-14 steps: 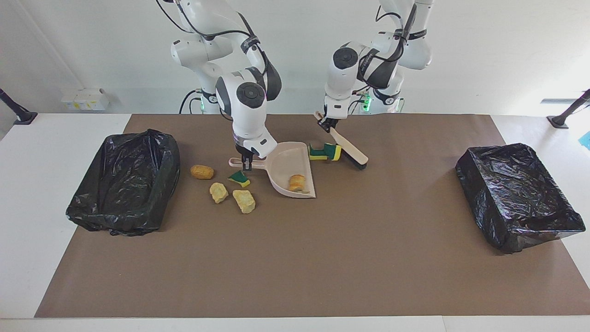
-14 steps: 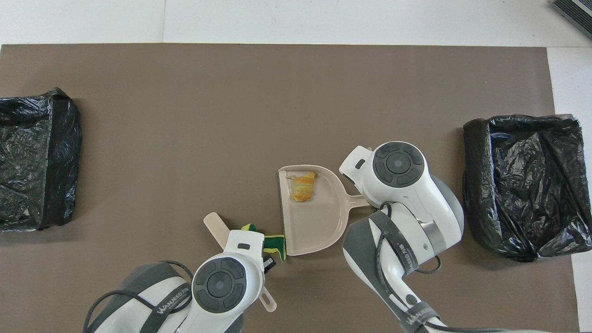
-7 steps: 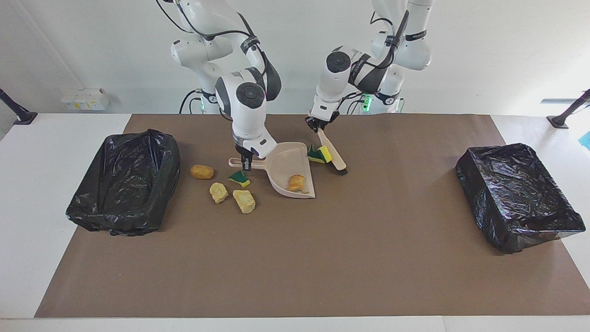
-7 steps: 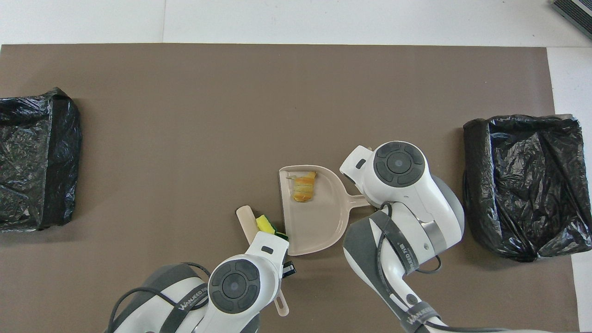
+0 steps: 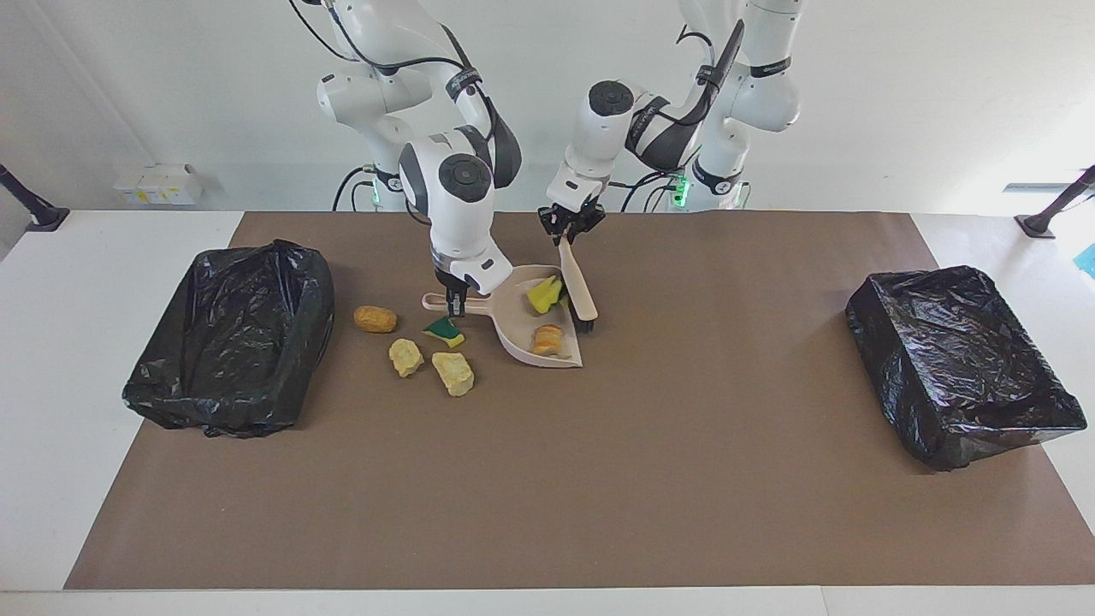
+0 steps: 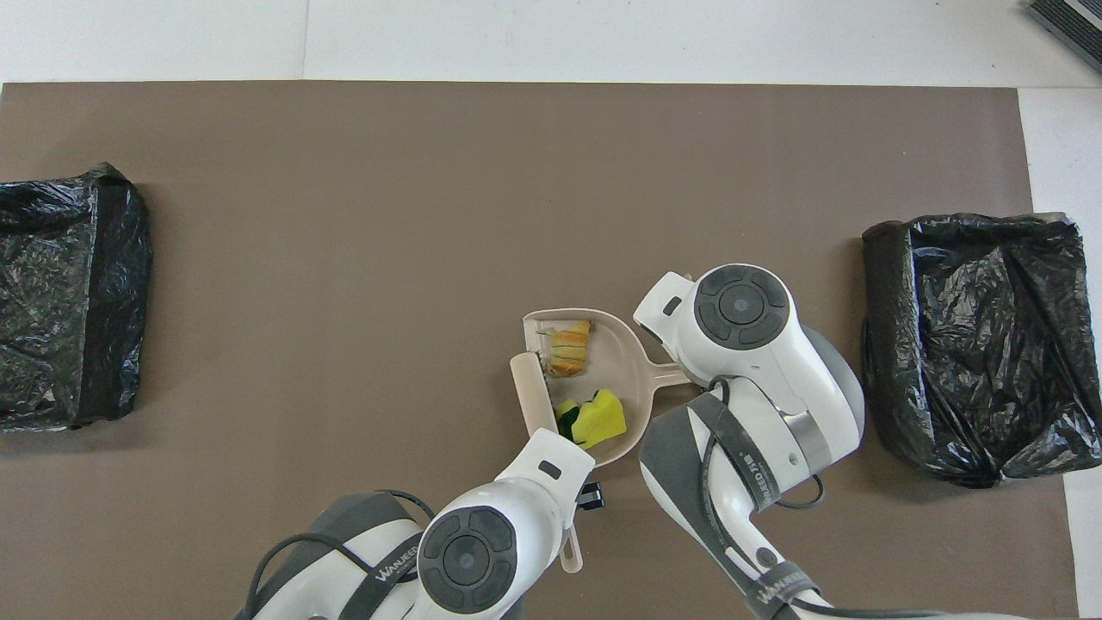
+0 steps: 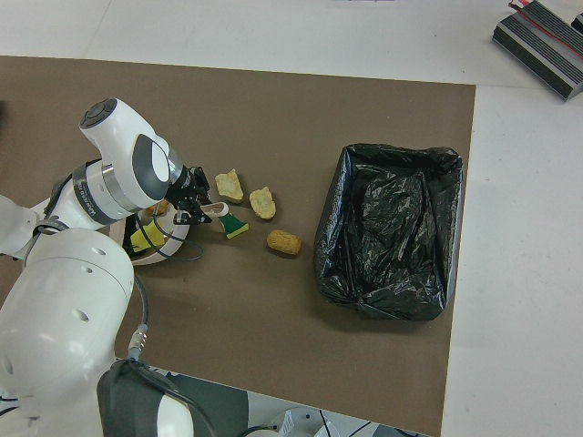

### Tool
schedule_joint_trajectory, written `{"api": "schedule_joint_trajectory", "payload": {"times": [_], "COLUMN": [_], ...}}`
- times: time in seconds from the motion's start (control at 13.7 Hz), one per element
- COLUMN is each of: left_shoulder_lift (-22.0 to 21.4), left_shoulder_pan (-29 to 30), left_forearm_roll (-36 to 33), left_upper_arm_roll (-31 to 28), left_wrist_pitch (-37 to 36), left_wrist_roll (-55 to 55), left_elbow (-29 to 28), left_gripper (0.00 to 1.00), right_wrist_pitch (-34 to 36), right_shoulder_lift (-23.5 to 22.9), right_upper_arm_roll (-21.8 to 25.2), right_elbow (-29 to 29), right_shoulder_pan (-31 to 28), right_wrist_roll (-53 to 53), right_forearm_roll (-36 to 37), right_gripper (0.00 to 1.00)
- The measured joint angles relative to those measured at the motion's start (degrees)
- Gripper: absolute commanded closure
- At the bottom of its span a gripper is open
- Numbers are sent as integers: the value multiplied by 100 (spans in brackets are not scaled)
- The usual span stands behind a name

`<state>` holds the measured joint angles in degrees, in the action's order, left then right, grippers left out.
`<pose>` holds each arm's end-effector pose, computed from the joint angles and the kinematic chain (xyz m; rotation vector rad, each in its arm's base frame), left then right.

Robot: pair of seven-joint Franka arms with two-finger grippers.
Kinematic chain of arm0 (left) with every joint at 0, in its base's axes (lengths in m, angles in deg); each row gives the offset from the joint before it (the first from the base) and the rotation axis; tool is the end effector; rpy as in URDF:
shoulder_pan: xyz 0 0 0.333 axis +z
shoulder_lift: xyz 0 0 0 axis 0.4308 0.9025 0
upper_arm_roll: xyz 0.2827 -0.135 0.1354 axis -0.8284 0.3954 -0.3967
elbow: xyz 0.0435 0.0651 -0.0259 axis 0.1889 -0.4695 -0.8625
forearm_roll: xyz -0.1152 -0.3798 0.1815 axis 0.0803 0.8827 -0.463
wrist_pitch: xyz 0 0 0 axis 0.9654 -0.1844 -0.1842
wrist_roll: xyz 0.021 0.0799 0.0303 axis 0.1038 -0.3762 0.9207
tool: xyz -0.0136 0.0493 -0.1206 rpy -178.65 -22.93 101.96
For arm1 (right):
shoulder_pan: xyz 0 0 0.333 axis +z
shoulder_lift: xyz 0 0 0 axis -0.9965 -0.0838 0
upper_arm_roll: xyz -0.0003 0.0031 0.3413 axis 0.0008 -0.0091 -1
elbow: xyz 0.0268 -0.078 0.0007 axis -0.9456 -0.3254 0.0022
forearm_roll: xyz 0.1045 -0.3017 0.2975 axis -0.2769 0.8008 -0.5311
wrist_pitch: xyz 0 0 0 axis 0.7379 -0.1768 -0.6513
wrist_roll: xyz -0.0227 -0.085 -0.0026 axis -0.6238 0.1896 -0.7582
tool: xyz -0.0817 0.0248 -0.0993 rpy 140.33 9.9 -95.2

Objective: Sweep and dump trash in bin
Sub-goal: 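Push the debris into the dustpan with the brush in the left gripper, then carry the loaded dustpan with the right gripper over the nearer trash bag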

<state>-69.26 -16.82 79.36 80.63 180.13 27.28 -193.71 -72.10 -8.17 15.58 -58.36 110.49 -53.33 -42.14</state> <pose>0.3340 -0.4517 0.3592 2.8882 0.2392 -0.0532 0.5477 0.2306 0.3436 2.0950 2.2425 -0.2936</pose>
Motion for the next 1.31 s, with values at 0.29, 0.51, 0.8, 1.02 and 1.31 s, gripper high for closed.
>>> {"api": "schedule_joint_trajectory", "payload": {"times": [0.29, 0.51, 0.8, 1.02, 1.31], "left_shoulder_lift": [120, 120, 105, -64, -329], "left_shoulder_pan": [25, 227, 329, 546, 996], "left_forearm_roll": [9, 10, 10, 10, 7], "left_upper_arm_roll": [-69, -120, -128, -131, -142], "left_wrist_pitch": [136, 136, 93, -445, -1244], "left_wrist_roll": [6, -1, 1, -5, -104], "left_elbow": [375, 394, 490, 752, 1036], "left_gripper": [100, 100, 100, 100, 100], "right_wrist_pitch": [-4, -5, -5, -5, -5], "right_shoulder_lift": [0, 0, 0, 0, 1], "right_upper_arm_roll": [-1, -1, 2, 2, 6], "right_elbow": [0, -3, -7, -7, 108], "right_shoulder_pan": [0, -8, -44, -103, -461], "right_wrist_roll": [0, 0, 0, 0, -85], "right_forearm_roll": [0, 0, 0, -5, -16], "right_gripper": [100, 100, 100, 100, 100]}}
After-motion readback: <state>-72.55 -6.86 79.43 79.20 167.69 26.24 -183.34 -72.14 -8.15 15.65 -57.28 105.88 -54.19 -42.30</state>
